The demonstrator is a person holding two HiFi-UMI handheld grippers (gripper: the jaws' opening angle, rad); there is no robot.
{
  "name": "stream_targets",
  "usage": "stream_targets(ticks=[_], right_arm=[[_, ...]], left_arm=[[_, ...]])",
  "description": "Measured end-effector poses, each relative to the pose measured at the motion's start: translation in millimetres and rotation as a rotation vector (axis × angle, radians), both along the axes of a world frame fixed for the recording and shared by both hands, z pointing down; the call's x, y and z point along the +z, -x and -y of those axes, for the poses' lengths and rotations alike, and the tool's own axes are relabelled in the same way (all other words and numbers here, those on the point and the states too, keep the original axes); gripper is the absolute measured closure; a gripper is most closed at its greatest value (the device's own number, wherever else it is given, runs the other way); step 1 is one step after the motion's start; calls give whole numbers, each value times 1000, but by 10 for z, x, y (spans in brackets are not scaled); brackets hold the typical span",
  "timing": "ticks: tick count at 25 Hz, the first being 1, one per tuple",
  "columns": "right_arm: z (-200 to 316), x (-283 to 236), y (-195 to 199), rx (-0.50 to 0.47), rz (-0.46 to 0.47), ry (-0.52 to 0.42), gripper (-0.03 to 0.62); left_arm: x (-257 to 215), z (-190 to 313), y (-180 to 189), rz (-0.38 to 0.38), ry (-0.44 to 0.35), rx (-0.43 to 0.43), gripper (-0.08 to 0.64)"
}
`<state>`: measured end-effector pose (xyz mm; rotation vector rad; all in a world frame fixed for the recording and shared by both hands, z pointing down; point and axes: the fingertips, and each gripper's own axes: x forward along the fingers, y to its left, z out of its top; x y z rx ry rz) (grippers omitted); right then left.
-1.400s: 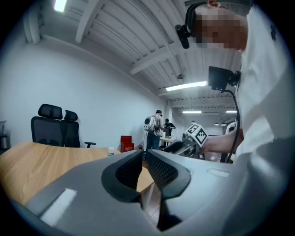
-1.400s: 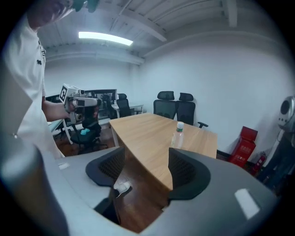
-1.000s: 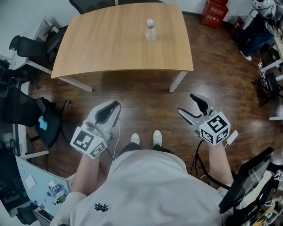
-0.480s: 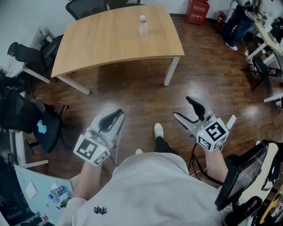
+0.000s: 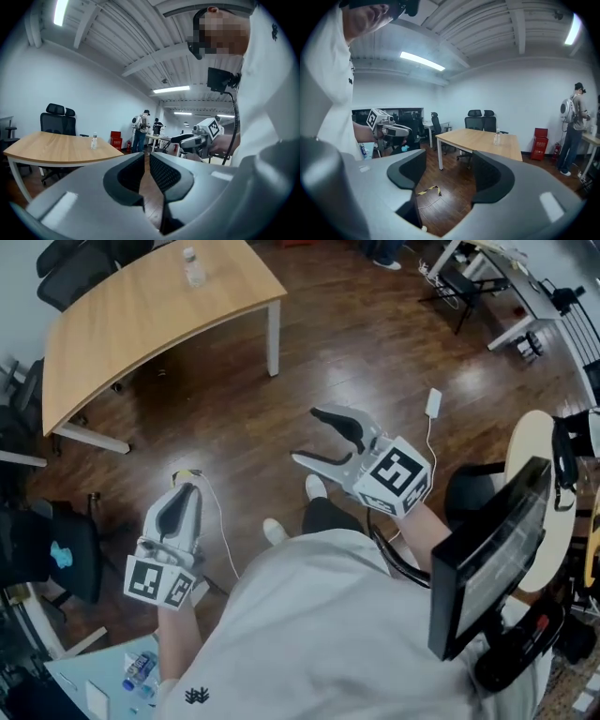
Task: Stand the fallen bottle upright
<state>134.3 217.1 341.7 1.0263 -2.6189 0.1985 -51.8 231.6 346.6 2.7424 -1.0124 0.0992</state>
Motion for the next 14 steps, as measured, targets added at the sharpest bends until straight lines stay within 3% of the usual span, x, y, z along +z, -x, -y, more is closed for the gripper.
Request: stream_targets(ticks=[8, 14], right_arm=[[-99, -112, -71, -20, 7, -32, 288], [-172, -126, -297, -47, -9, -26, 289]], left_arm=[[-139, -76, -248, 0, -33, 18, 526], [-148, -145, -667, -4, -34, 45, 526]])
